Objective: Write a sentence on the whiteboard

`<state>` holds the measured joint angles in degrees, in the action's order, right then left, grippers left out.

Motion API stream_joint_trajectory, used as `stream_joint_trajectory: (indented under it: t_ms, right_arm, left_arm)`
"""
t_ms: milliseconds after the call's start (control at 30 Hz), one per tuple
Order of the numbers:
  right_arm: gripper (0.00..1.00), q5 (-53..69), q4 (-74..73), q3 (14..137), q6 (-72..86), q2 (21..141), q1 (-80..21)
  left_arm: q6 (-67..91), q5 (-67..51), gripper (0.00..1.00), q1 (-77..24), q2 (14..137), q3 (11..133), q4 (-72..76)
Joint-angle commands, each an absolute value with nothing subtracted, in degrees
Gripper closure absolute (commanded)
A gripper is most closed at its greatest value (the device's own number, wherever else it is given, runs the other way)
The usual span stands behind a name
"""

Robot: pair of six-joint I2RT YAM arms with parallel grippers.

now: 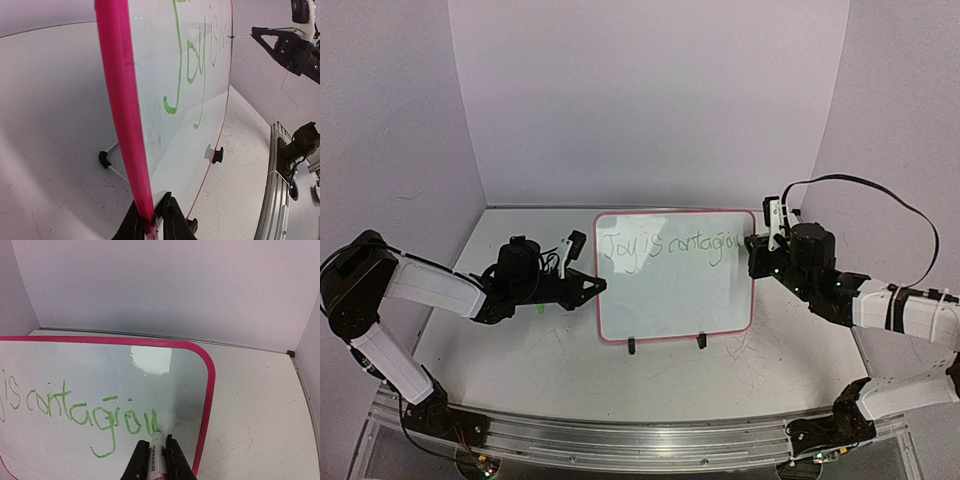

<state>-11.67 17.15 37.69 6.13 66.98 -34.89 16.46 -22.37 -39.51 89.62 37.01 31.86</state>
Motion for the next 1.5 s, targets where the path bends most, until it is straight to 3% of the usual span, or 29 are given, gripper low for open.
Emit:
stream_joint_trajectory:
  t_ms: [0, 733, 1467]
  right_arm:
    - [1.00, -12.34, 16.20, 37.08, 6.77, 65.62, -34.49]
    - [1.00, -9.15, 16.57, 38.94, 5.63, 60.69, -34.41]
    - [1.00, -9.85, 19.62, 39.29, 4.94, 64.08, -32.62]
  left_arm:
    - [12.83, -14.44, 1.00, -39.20, 89.82, 36.80, 26.53]
    - [12.83, -14.27, 1.00, -39.20, 90.14, 36.73, 26.45]
    - [12.39, -14.67, 1.00, -39.20, 90.68, 37.07, 26.48]
